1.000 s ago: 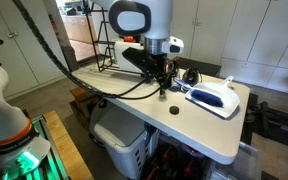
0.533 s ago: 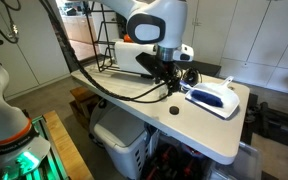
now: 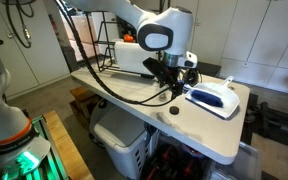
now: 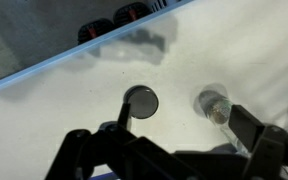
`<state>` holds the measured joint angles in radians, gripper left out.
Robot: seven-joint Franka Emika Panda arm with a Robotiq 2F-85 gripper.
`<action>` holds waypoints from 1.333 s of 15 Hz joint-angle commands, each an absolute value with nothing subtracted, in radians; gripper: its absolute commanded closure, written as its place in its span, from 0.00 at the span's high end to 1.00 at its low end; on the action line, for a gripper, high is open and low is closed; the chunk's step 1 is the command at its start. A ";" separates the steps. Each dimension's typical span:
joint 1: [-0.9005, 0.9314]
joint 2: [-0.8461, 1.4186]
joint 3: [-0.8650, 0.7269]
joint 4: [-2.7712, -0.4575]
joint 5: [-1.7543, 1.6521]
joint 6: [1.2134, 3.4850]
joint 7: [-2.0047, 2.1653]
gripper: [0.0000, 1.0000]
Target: Flip the black lid over then move it to the left on the table
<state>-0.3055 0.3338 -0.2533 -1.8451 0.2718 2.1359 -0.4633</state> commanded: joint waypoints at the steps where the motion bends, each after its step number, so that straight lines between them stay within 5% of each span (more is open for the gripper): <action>1: -0.366 0.422 -0.204 -1.761 0.273 2.099 -0.514 1.00; 20: -0.458 0.618 -0.077 -1.607 0.295 2.104 -0.582 1.00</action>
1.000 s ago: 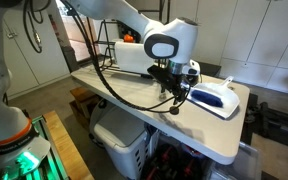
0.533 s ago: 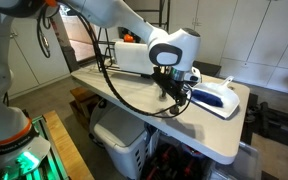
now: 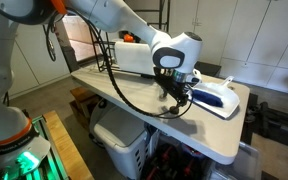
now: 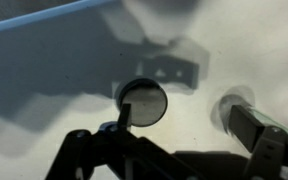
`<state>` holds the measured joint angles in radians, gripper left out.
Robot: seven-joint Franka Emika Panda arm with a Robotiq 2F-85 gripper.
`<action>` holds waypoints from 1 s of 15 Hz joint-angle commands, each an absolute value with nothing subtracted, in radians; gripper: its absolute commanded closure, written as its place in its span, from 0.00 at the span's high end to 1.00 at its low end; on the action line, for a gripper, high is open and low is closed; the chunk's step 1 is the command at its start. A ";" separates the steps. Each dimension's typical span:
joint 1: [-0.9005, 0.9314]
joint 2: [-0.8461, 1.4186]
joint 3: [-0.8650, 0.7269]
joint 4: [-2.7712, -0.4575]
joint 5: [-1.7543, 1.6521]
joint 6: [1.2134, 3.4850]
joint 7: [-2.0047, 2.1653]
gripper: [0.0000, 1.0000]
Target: Flip the black lid over then move it to the left on the table
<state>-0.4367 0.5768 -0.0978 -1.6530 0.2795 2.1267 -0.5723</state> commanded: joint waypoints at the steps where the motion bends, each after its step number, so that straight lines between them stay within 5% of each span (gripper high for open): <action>1: -0.461 0.627 -0.074 -1.597 0.296 2.099 -0.585 1.00; 15: -0.450 0.712 -0.088 -1.506 0.235 2.081 -0.520 1.00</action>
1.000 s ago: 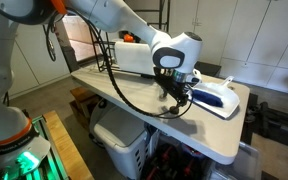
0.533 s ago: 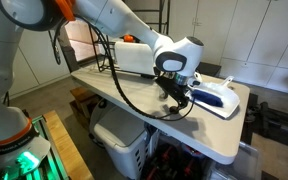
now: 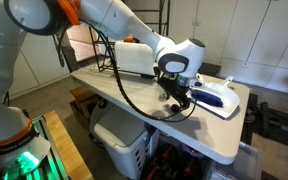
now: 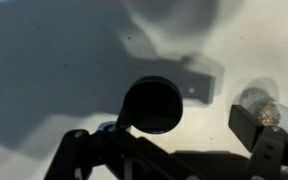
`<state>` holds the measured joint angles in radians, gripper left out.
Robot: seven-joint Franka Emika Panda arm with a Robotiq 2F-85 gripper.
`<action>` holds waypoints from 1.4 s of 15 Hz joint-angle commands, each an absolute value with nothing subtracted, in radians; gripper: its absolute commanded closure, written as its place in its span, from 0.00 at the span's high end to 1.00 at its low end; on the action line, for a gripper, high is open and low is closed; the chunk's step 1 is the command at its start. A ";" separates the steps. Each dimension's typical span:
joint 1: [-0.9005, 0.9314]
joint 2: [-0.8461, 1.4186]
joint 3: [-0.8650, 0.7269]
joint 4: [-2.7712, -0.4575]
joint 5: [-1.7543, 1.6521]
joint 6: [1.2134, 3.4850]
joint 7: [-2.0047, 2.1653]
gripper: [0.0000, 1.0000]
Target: Flip the black lid over then move it to the left on the table
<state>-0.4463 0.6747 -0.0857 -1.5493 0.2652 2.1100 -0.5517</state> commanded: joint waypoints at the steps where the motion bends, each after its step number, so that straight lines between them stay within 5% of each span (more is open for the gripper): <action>1: -0.450 0.715 -0.089 -1.502 0.230 2.079 -0.516 1.00; 21: -0.424 0.671 -0.087 -1.490 0.155 2.065 -0.459 1.00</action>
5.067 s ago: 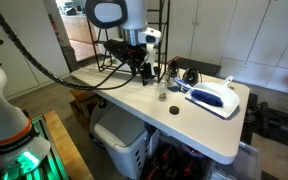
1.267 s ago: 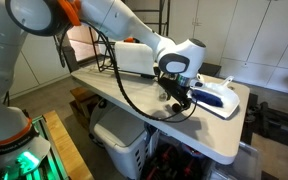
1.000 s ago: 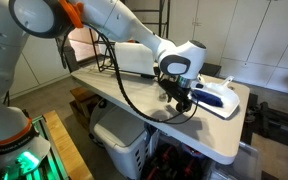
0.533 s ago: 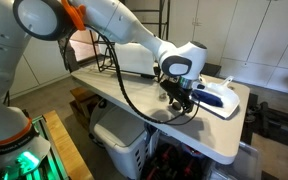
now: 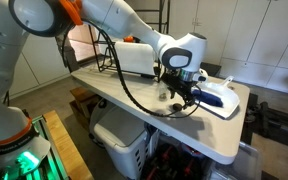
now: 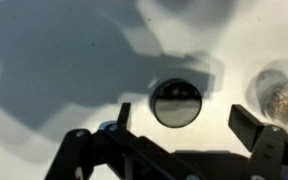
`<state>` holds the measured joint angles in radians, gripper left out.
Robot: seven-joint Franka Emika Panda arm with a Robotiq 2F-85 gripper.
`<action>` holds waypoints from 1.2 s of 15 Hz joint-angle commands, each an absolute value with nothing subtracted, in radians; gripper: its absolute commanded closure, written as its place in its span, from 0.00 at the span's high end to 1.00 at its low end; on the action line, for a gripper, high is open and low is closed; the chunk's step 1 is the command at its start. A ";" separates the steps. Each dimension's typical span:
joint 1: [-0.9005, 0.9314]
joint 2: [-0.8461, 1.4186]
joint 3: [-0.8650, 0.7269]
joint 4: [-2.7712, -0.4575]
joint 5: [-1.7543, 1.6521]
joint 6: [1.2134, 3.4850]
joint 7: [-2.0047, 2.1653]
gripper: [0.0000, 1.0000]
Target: Flip the black lid over then move it to the left on the table
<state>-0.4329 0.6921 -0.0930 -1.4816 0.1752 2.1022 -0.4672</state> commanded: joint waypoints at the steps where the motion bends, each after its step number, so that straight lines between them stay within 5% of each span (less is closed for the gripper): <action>1: -0.418 0.669 -0.086 -1.488 0.151 2.059 -0.457 1.00; 18: -0.396 0.750 -0.083 -1.419 0.147 2.029 -0.417 1.00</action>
